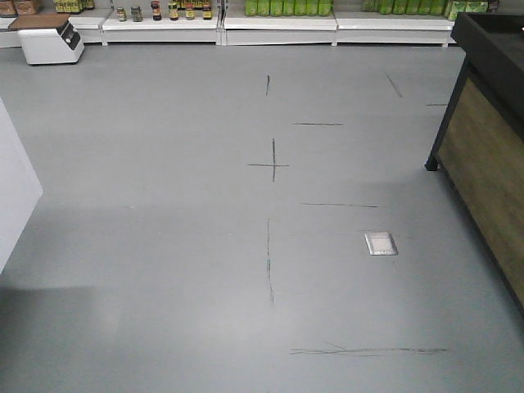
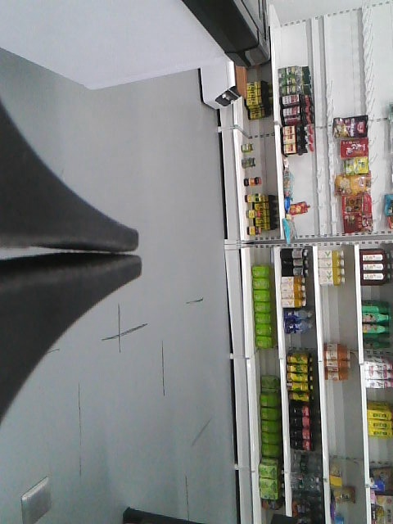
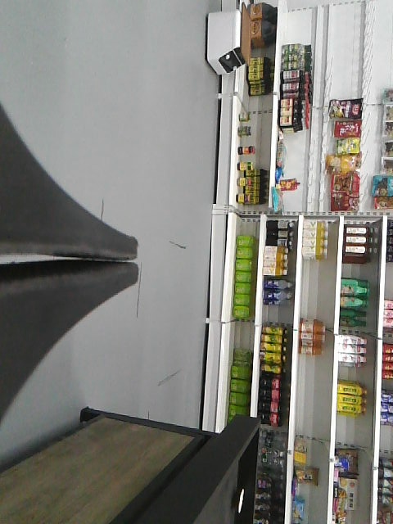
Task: Pick three apples into basket with both arms
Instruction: 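Drive the base forward along the aisle toward the fruit table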
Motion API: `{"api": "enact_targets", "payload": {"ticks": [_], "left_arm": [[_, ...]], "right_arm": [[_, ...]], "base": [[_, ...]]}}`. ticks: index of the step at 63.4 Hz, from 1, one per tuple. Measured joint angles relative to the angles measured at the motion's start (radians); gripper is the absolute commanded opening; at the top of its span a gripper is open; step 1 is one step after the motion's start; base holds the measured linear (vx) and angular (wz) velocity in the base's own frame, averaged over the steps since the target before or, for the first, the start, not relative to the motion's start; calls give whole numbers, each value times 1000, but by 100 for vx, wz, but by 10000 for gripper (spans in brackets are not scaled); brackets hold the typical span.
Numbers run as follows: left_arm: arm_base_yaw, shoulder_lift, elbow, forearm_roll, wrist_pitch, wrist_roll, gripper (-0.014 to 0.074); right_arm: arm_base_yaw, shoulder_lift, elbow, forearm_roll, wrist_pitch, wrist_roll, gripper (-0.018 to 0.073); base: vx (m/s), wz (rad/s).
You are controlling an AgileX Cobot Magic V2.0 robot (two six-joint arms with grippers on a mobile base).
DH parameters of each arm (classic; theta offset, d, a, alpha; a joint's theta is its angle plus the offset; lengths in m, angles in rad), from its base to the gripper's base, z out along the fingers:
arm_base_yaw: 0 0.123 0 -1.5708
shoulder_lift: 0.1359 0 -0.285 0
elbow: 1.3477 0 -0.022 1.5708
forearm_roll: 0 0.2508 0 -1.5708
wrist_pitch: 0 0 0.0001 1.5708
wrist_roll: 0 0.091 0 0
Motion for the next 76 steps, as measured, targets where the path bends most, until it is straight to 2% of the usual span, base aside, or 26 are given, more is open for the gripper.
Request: {"api": "enact_targets", "payload": {"ticks": [76], "left_arm": [[0, 0, 0, 0, 0, 0, -6]], "right_arm": [[0, 0, 0, 0, 0, 0, -9]], "base": [[12, -2]]}}
